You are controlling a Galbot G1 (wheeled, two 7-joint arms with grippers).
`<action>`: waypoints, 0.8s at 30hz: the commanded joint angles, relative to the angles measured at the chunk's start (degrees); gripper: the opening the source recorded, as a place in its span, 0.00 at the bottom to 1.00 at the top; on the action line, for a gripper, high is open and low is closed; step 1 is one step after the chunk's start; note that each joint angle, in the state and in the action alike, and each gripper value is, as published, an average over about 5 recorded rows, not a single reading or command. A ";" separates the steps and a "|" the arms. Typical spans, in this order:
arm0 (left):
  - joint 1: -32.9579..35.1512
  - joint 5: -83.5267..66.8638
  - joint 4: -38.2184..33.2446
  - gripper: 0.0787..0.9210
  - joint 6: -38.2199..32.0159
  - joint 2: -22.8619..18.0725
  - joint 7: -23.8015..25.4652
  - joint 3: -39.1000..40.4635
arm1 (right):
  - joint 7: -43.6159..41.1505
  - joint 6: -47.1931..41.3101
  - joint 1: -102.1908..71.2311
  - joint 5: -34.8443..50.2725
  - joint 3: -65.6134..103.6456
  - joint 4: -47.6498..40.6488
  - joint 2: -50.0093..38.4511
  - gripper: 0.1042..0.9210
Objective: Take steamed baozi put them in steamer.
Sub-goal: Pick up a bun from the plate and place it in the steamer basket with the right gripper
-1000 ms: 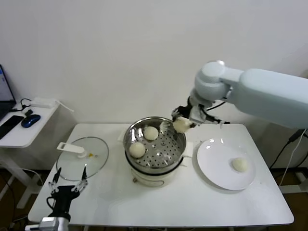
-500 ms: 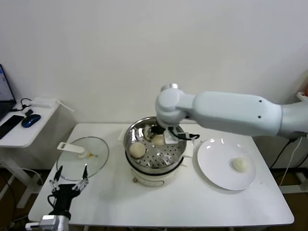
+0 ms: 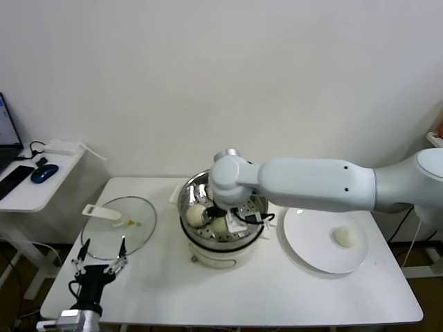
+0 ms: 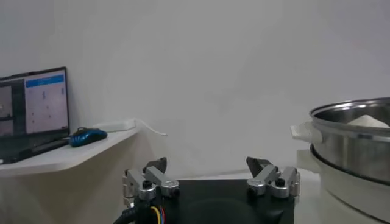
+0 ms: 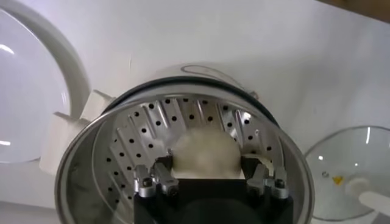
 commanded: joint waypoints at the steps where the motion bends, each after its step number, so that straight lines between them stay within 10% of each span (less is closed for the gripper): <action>1: -0.01 -0.08 0.35 0.88 -0.06 -0.16 0.03 0.08 | 0.14 0.86 -1.73 -1.79 -0.32 0.35 -0.29 0.76; 24: -0.47 -0.04 0.74 0.88 0.30 -0.50 -0.06 0.33 | 0.21 2.53 -3.03 -2.71 -0.38 -0.33 -1.67 0.78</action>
